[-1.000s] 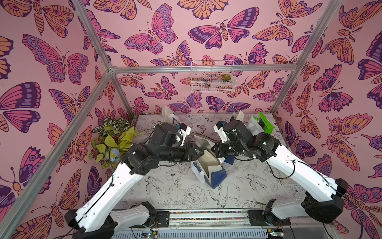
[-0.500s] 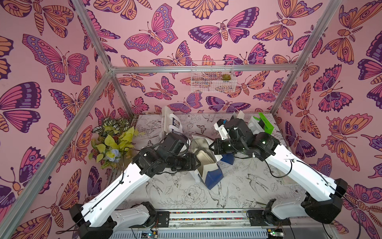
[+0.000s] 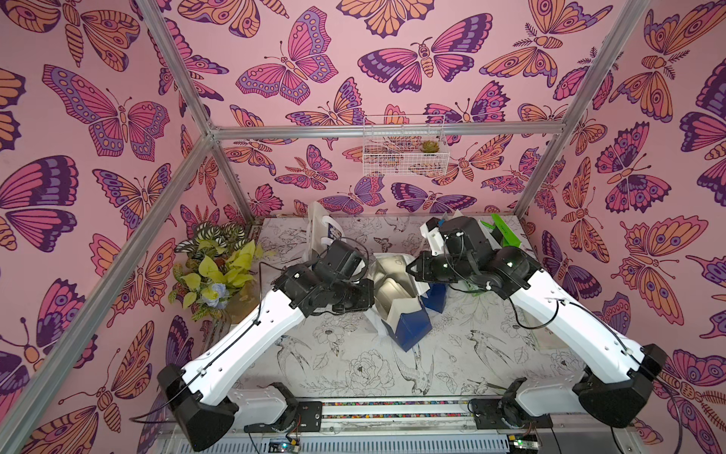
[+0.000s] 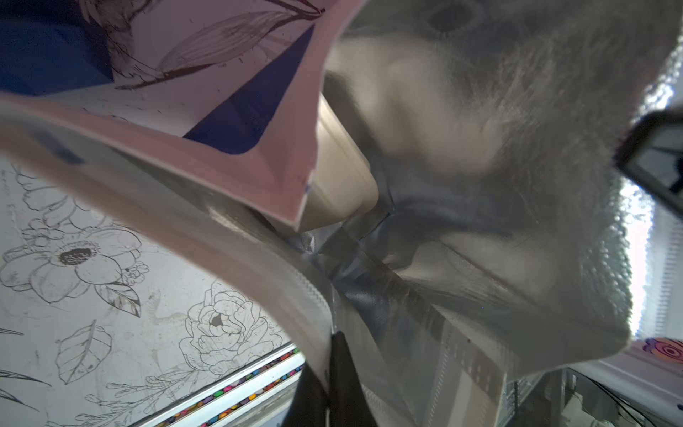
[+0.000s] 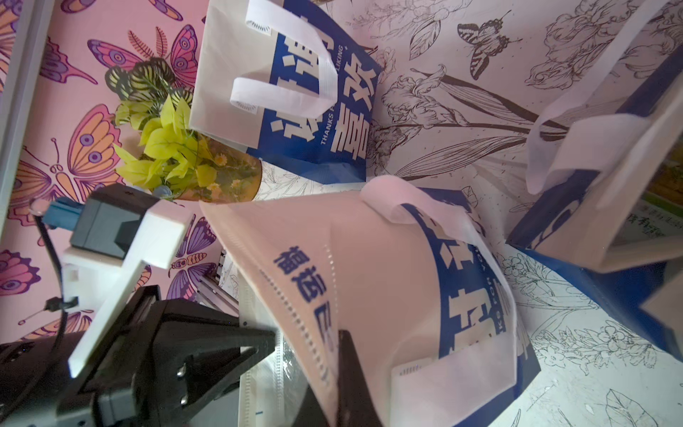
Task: Open the takeout bag
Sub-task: Move the takeout bag to the center of the board.
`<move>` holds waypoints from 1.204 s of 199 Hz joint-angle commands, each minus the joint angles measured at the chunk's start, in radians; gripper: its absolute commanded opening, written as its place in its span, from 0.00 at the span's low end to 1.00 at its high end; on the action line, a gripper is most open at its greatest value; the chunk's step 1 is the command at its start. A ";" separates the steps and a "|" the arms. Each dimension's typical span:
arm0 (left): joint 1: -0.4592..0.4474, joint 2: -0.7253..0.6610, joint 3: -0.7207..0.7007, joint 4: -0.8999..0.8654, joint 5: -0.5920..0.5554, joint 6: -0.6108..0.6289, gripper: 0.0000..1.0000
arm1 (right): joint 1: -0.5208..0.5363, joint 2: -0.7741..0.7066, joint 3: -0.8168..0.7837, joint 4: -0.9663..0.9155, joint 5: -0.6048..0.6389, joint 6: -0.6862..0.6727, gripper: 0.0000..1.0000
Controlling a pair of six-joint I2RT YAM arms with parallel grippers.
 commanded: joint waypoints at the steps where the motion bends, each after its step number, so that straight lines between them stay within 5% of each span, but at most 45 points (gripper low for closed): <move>1: 0.023 0.059 0.125 -0.039 -0.102 0.106 0.00 | -0.038 -0.002 0.001 0.104 -0.055 0.024 0.00; 67: 0.065 0.252 0.341 -0.033 -0.071 0.262 0.00 | -0.080 -0.010 -0.030 0.115 0.001 0.051 0.00; 166: 0.002 0.350 0.383 0.064 0.009 0.300 0.00 | -0.106 -0.230 -0.081 -0.072 0.258 0.026 0.00; 215: 0.014 0.278 0.350 0.042 -0.120 0.284 0.00 | -0.108 -0.107 0.007 -0.095 0.000 -0.064 0.00; 240: 0.036 0.253 0.354 0.045 -0.157 0.301 0.00 | -0.111 -0.065 0.048 -0.079 0.004 -0.093 0.00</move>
